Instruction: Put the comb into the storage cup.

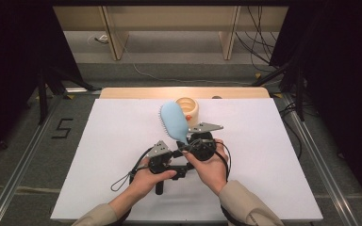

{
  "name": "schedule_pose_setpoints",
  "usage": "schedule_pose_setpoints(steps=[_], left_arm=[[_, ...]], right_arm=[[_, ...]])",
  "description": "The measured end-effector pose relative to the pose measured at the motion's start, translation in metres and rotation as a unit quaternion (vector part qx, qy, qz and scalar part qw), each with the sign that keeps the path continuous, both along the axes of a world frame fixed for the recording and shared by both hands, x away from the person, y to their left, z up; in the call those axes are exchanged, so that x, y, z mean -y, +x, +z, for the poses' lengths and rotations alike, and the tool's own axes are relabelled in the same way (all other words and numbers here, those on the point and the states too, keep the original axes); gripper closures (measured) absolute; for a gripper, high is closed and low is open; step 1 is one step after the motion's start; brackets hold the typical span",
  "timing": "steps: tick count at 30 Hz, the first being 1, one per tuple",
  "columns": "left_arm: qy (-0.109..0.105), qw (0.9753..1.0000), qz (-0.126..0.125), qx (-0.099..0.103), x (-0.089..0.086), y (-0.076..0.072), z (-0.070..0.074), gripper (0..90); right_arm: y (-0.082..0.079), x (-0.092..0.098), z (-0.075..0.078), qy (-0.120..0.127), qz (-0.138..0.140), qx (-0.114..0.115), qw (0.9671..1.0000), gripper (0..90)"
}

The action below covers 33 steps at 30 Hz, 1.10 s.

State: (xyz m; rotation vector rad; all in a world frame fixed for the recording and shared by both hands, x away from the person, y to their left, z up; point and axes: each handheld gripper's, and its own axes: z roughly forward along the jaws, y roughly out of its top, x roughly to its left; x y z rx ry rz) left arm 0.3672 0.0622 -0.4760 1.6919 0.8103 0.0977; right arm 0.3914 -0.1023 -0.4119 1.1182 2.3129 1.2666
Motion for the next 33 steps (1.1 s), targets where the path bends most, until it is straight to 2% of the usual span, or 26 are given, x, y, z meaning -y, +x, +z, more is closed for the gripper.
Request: schedule_pose_setpoints(steps=[10, 18, 25, 33], left_arm=[[-0.006, 1.0, -0.005, 0.0, 0.0002, 0.0001, -0.0013, 38.9], [-0.022, 0.9997, -0.005, -0.005, -0.0001, 0.0004, -0.0024, 47.9], [-0.027, 0.9996, -0.007, -0.006, -0.0002, 0.0007, -0.0031, 55.3], [-0.052, 0.9981, 0.004, -0.032, -0.0051, 0.0049, -0.0064, 62.2]], right_arm=[[-0.0002, -0.0006, -0.0002, 0.0, 0.0, -0.001, 1.0, 70.4], [-0.0004, -0.0014, -0.001, -0.001, 0.001, -0.001, 1.0, 70.4], [-0.0004, -0.0021, -0.002, -0.001, 0.001, 0.0, 1.0, 70.4], [-0.0003, -0.0021, -0.0022, 0.0, 0.002, 0.001, 1.0, 70.4]])
